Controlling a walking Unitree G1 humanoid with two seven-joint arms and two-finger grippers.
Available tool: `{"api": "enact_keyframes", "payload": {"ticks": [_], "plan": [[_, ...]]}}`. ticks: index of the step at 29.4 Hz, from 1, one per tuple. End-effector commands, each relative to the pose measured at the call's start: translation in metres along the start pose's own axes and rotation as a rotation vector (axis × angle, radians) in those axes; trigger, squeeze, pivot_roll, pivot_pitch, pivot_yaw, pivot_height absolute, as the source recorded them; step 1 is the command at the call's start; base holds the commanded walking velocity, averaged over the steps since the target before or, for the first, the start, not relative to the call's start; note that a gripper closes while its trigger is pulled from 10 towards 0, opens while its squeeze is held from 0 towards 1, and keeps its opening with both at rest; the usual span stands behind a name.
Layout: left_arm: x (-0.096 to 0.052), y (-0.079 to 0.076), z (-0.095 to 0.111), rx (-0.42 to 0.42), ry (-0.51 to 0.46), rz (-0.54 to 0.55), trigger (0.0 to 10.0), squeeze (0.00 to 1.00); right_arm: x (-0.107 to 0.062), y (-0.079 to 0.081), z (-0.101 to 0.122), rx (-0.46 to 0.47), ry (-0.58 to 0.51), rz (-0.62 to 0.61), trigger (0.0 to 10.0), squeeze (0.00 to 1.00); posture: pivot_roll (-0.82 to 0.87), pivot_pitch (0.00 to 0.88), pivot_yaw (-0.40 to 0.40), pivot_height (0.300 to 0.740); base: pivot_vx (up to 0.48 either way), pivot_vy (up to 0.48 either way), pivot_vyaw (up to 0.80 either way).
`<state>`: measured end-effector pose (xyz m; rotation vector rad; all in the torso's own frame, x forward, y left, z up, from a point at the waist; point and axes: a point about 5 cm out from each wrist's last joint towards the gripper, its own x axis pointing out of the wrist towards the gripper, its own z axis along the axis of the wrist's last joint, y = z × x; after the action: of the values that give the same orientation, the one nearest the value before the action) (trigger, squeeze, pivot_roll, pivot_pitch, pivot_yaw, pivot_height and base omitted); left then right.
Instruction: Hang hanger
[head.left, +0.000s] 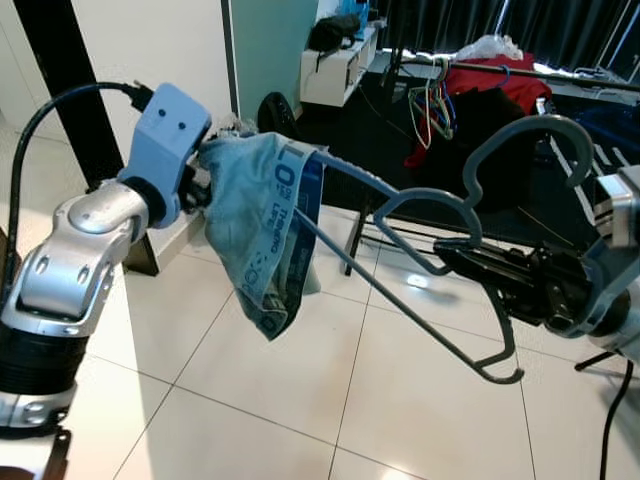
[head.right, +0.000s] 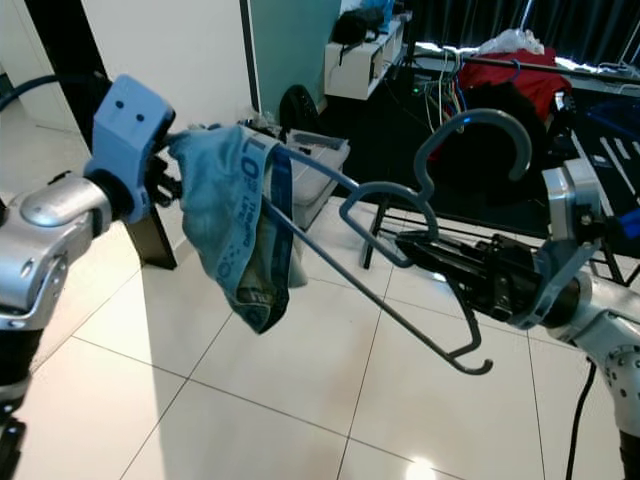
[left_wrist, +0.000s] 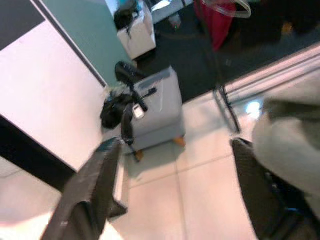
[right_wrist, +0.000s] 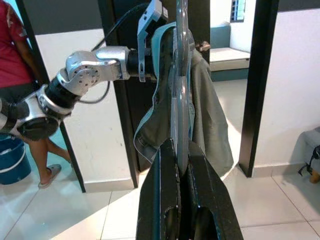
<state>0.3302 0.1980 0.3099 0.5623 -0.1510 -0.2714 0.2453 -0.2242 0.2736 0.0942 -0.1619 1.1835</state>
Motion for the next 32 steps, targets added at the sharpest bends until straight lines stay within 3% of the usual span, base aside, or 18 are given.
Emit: {"api": "enact_keyframes", "payload": {"ticks": [1, 5, 9, 10, 17, 20, 21, 24, 32], "plan": [[-0.003, 0.004, -0.008, 0.03, 0.034, -0.001, 10.0, 1.0, -0.007, -0.002, 0.004, -0.018, 0.004, -0.022, 10.0, 0.0, 0.01, 0.057, -0.056, 0.74, 0.0, 0.0, 0.0], [-0.016, 0.018, -0.015, 0.09, 0.07, -0.049, 10.0, 1.0, -0.018, -0.006, 0.005, -0.007, 0.024, -0.043, 10.0, 0.0, 0.01, 0.059, -0.063, 0.74, 0.0, 0.0, 0.0], [-0.022, 0.022, -0.019, 0.111, 0.097, -0.067, 10.0, 1.0, -0.02, -0.007, 0.006, -0.001, 0.023, -0.046, 10.0, 0.0, 0.01, 0.059, -0.066, 0.74, 0.0, 0.0, 0.0], [-0.025, 0.023, -0.02, 0.115, 0.098, -0.082, 10.0, 0.0, -0.02, -0.007, 0.006, 0.003, 0.02, -0.044, 10.0, 0.0, 0.01, 0.059, -0.066, 0.74, 0.0, 0.0, 0.0], [-0.035, 0.033, -0.014, 0.121, 0.033, -0.107, 10.0, 0.0, -0.023, -0.005, 0.003, 0.041, 0.032, -0.01, 10.0, 0.0, 0.01, 0.06, -0.065, 0.74, 0.0, 0.0, 0.0], [-0.046, 0.043, 0.005, 0.05, -0.13, -0.161, 10.0, 0.0, -0.023, -0.001, -0.001, 0.076, 0.056, 0.044, 10.0, 0.0, 0.01, 0.057, -0.068, 0.74, 0.0, 0.0, 0.0], [-0.046, 0.043, 0.005, 0.05, -0.13, -0.161, 10.0, 0.0, -0.023, -0.001, -0.001, 0.076, 0.056, 0.044, 10.0, 0.0, 0.01, 0.057, -0.068, 0.74, 0.0, 0.0, 0.0], [-0.062, 0.057, 0.023, -0.014, -0.281, -0.204, 10.0, 0.0, -0.021, 0.001, -0.007, 0.101, 0.076, 0.079, 10.0, 0.0, 0.01, 0.048, -0.064, 0.74, 0.0, 0.0, 0.0], [-0.076, 0.054, 0.017, 0.013, -0.258, -0.343, 10.0, 0.0, -0.02, 0.0, -0.013, 0.124, 0.068, 0.089, 10.0, 0.0, 0.02, 0.045, -0.059, 0.74, 0.0, 0.0, 0.0]]}}
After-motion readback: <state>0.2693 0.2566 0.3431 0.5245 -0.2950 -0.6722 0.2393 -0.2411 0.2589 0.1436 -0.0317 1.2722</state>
